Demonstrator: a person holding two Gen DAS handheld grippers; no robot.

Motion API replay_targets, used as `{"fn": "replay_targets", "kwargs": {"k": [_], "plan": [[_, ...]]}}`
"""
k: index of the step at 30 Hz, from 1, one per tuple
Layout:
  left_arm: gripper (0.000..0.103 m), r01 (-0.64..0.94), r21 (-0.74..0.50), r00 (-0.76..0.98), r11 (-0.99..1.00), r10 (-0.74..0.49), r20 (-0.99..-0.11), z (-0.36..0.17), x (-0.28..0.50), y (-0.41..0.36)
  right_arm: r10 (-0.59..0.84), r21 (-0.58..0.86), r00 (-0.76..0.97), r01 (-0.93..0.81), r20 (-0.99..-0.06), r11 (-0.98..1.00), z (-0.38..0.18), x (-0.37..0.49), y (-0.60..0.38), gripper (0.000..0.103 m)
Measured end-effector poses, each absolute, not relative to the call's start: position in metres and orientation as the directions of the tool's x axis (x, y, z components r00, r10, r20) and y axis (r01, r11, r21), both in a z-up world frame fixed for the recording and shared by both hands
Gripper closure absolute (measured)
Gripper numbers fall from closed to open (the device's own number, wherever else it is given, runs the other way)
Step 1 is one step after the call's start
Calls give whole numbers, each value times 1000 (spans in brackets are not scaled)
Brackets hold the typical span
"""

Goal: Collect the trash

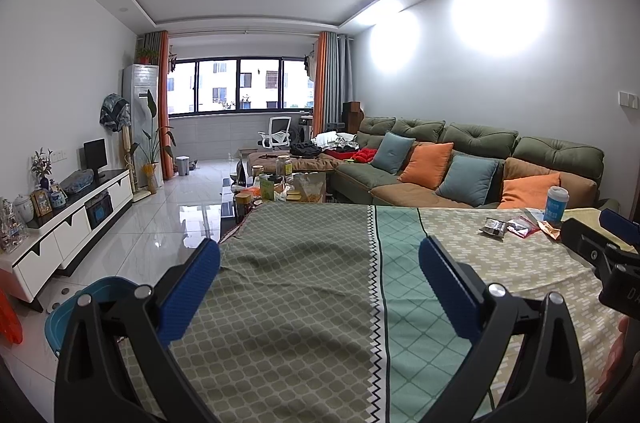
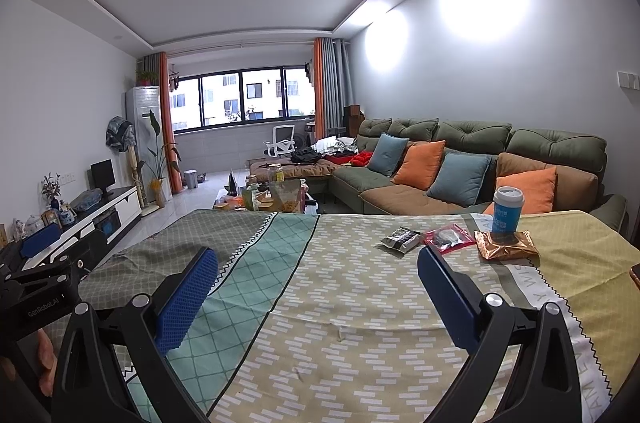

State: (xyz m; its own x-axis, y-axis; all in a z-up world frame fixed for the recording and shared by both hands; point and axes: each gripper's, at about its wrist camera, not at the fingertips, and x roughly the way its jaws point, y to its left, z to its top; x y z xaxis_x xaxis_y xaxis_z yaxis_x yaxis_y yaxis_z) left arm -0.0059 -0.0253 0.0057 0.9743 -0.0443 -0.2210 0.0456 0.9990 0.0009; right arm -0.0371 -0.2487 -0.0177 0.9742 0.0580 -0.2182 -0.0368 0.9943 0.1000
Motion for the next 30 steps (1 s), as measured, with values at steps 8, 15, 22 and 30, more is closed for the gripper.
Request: {"fn": "replay_targets", "kwargs": {"k": [8,15,22,30], "plan": [[3,46,0,974,999,-45,-222,6,-6,-25,56,102,974,-35,-219,994,-14,-36,-250,4],[3,46,3,974,999,-44,-224,4,-6,-25,57,104,974,-34,-221,994,-14,-35,-251,4],[3,63,25,975,998,-56,-215,0,-6,-30,55,106,972,-32,-227,994,-13,-34,-251,4],[3,68,-11,893,998,-66,-446,-13,43,-23,15,126,950,26,-313,992,-25,-22,-275,4]]}}
